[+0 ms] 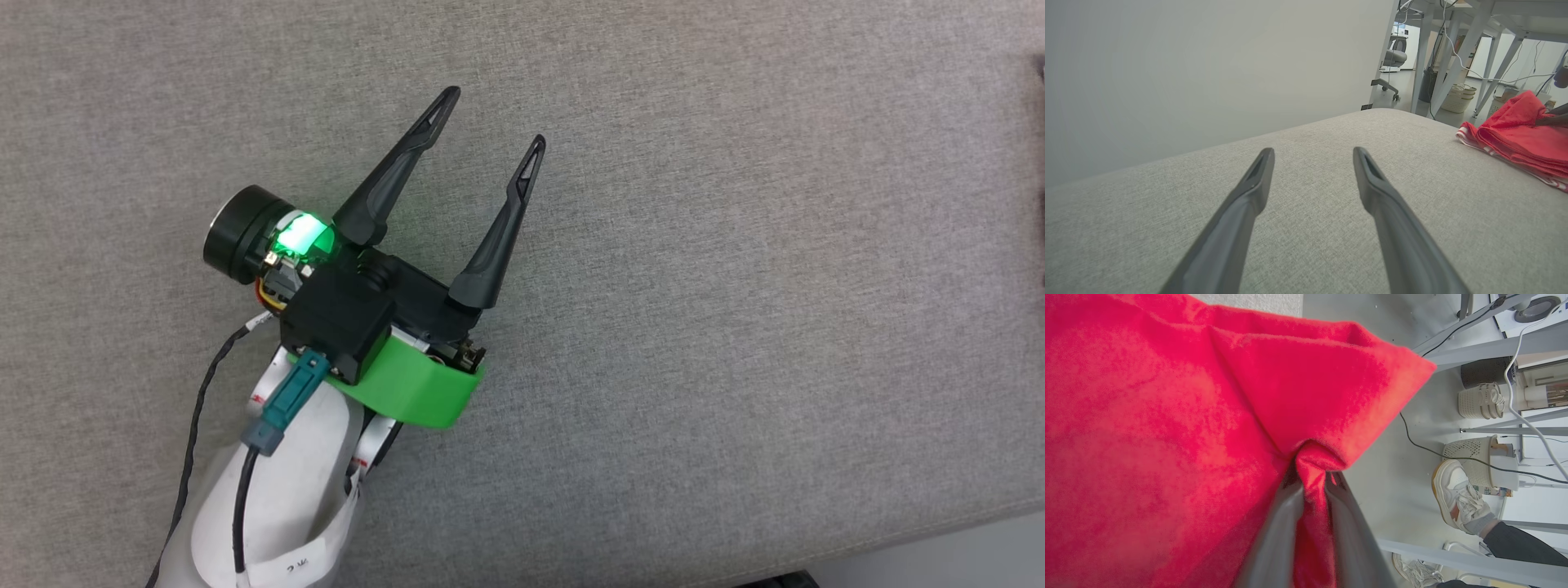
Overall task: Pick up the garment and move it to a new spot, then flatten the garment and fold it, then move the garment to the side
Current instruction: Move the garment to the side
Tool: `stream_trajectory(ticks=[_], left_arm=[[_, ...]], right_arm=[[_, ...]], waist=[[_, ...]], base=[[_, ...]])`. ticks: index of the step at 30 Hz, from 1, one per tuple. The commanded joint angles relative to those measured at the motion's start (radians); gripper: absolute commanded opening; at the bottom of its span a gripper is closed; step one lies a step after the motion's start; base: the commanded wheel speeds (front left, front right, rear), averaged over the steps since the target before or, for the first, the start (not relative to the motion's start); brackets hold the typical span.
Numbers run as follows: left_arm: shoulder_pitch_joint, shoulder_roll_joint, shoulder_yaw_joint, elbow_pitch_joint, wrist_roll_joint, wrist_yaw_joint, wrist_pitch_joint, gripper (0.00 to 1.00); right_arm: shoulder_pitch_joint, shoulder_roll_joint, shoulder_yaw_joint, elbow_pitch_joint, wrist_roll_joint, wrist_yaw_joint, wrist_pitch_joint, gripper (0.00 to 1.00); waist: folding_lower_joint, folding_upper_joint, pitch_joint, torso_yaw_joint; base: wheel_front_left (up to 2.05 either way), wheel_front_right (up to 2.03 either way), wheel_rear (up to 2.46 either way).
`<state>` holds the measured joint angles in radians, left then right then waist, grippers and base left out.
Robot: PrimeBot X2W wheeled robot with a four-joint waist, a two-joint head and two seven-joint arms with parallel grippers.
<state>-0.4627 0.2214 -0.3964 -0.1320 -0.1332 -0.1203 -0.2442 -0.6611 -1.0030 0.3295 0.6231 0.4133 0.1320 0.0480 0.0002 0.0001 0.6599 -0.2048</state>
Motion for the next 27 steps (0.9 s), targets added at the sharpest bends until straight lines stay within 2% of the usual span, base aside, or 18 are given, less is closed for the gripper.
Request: stream_trajectory(ticks=[1, 9, 15, 22, 27], left_arm=[[-0.009, 0.001, 0.001, -0.002, 0.001, 0.006, -0.001, 1.0], [0.03, -0.014, 0.023, 0.057, -0.03, 0.025, -0.013, 1.0], [0.096, -0.027, 0.083, 0.117, -0.071, 0.043, -0.017, 1.0], [0.211, -0.036, 0.178, 0.144, -0.095, 0.049, -0.017, 1.0], [0.272, -0.048, 0.231, 0.155, -0.102, 0.047, -0.017, 1.0]], right_arm=[[-0.025, 0.005, 0.005, 0.014, -0.004, -0.001, -0.009, 1.0], [-0.058, 0.022, 0.023, 0.036, 0.0, -0.001, -0.048, 1.0], [-0.055, 0.071, 0.034, -0.067, 0.056, -0.001, -0.08, 1.0], [0.015, 0.2, -0.034, -0.251, 0.129, -0.001, -0.102, 1.0], [0.127, 0.331, -0.129, -0.381, 0.139, -0.001, -0.142, 1.0]], waist=[[-0.0002, -0.0001, -0.008, 0.013], [-0.0002, -0.0001, -0.113, 0.032], [-0.0002, -0.0001, -0.259, 0.04], [-0.0002, -0.0001, -0.422, 0.05], [-0.0002, -0.0001, -0.503, 0.068]], base=[[0.0, 0.0, 0.0], [0.0, 0.0, 0.0], [0.0, 0.0, 0.0], [0.0, 0.0, 0.0], [0.0, 0.0, 0.0]])
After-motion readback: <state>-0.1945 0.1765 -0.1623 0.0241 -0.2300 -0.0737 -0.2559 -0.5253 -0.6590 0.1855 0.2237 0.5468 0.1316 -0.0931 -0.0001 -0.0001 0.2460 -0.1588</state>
